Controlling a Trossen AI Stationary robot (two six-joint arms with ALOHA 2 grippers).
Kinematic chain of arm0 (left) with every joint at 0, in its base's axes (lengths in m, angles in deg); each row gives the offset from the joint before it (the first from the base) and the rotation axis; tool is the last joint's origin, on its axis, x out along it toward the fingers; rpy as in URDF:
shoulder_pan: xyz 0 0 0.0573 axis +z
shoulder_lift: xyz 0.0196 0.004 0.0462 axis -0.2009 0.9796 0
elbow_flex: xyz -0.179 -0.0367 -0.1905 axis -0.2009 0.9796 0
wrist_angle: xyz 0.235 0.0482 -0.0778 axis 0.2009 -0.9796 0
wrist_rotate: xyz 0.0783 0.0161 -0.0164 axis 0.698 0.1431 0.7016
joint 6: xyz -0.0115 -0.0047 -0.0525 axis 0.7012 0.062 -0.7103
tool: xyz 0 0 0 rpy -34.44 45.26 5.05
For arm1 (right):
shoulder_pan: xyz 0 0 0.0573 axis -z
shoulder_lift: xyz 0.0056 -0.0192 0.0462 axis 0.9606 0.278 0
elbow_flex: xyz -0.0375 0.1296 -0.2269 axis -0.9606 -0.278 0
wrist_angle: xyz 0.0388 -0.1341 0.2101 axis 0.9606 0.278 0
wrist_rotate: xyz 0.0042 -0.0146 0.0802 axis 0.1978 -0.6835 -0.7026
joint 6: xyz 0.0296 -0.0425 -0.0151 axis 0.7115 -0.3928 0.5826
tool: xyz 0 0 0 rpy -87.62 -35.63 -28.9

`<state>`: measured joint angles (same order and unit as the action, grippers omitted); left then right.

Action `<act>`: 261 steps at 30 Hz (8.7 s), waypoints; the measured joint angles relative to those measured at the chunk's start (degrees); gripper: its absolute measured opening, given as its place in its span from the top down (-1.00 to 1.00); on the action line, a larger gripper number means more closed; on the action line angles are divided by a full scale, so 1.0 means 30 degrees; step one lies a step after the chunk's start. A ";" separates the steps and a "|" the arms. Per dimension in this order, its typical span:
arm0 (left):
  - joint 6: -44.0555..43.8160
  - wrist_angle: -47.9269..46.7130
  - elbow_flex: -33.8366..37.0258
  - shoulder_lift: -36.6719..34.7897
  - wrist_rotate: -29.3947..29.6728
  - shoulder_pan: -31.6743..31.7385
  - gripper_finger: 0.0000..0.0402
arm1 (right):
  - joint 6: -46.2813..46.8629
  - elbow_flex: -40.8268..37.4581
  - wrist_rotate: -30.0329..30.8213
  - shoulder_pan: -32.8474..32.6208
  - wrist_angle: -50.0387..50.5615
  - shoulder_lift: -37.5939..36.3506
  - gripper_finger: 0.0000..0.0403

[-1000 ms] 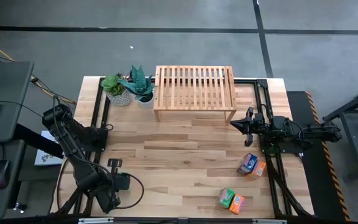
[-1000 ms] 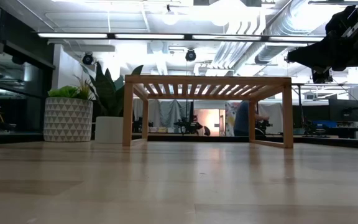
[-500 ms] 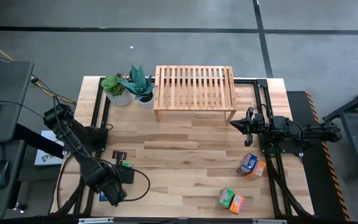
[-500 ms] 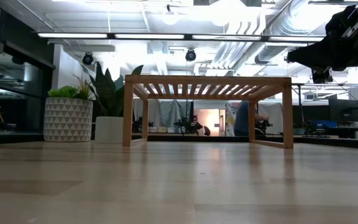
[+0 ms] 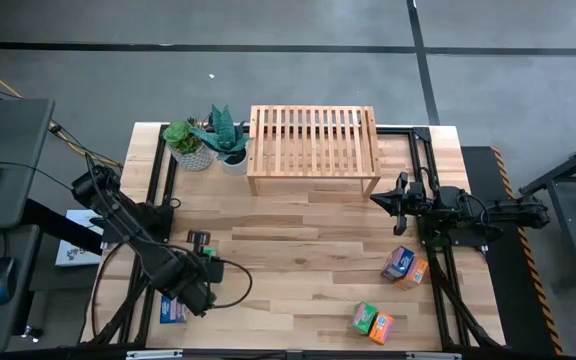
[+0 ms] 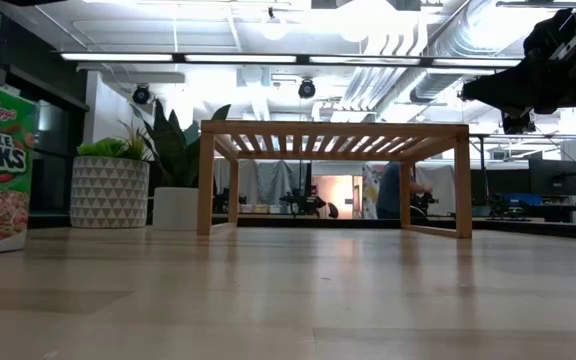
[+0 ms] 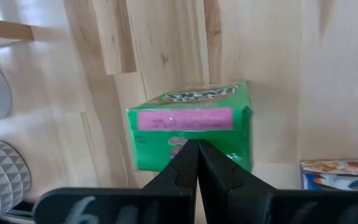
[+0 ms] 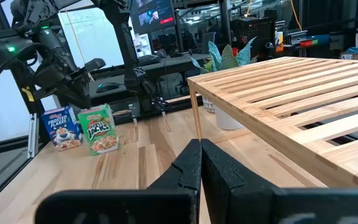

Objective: Stack cereal on shelf
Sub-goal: Put the left green cereal box on the shelf

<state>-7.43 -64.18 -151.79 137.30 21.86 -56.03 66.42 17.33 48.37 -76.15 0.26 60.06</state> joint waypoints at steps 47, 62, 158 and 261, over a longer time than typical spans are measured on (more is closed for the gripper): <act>-1.6271 -0.4004 -0.3395 -0.0596 0.0651 0.1576 -0.35 | -0.0001 -0.0001 0.0004 0.0001 0.0000 -0.0002 1.00; -2.2570 -0.3952 -0.2601 -0.0707 0.2309 -0.1261 -0.35 | -0.0001 -0.0004 0.0000 -0.0004 0.0005 -0.0001 1.00; -2.9879 -0.0916 0.0321 0.3898 0.5003 -0.2463 -0.50 | -0.0003 -0.0004 0.0000 -0.0004 0.0002 -0.0001 1.00; 0.0918 0.8493 -0.7803 0.1078 0.3925 2.4331 0.22 | 0.0001 -0.0004 0.0000 0.0001 0.0000 0.0001 1.00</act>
<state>-4.67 -38.70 -175.20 140.54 33.63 16.96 66.42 17.32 48.37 -76.15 0.26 60.06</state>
